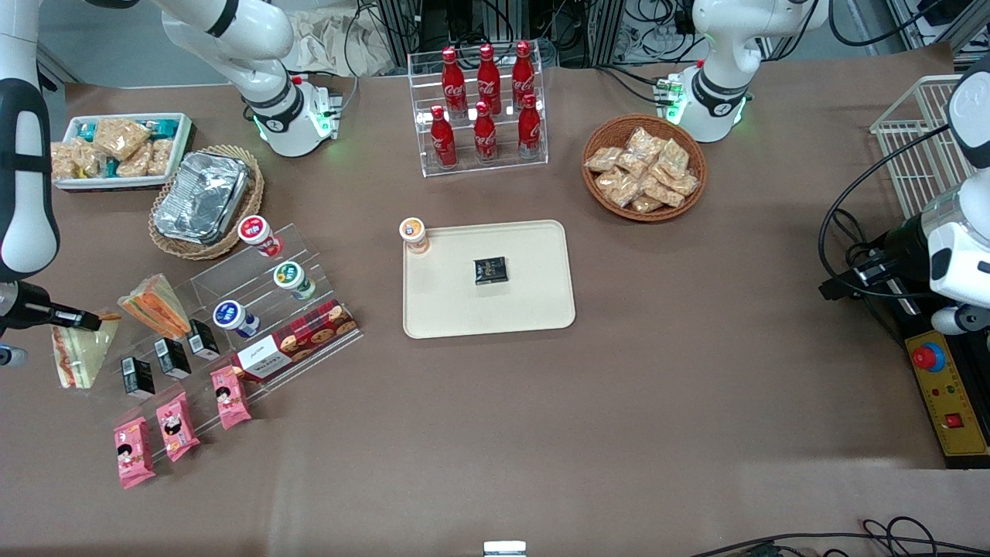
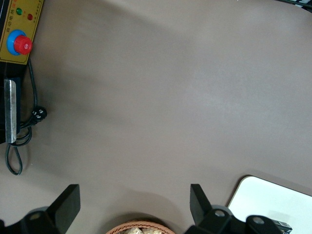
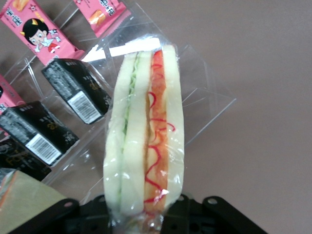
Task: Place sandwich on tray
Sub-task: 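Lower the right gripper and close it on the wrapped sandwich, then lift the sandwich and carry it with the right gripper to the tray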
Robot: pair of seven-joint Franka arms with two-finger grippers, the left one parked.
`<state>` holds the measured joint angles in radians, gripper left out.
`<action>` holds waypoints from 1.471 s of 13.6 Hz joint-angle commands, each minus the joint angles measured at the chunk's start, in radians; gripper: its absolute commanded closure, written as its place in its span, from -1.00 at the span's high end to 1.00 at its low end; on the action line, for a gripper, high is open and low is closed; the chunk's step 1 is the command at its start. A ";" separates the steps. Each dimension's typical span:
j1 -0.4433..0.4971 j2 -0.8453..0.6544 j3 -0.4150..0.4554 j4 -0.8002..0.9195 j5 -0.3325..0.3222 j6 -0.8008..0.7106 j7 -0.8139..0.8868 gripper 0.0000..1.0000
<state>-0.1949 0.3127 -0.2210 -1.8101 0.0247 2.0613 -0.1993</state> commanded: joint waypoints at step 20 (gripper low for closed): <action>0.181 -0.216 0.388 0.043 -0.048 -0.115 -0.793 -1.00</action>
<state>-0.0766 0.0833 0.1300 -1.7741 -0.0257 1.9622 -0.9849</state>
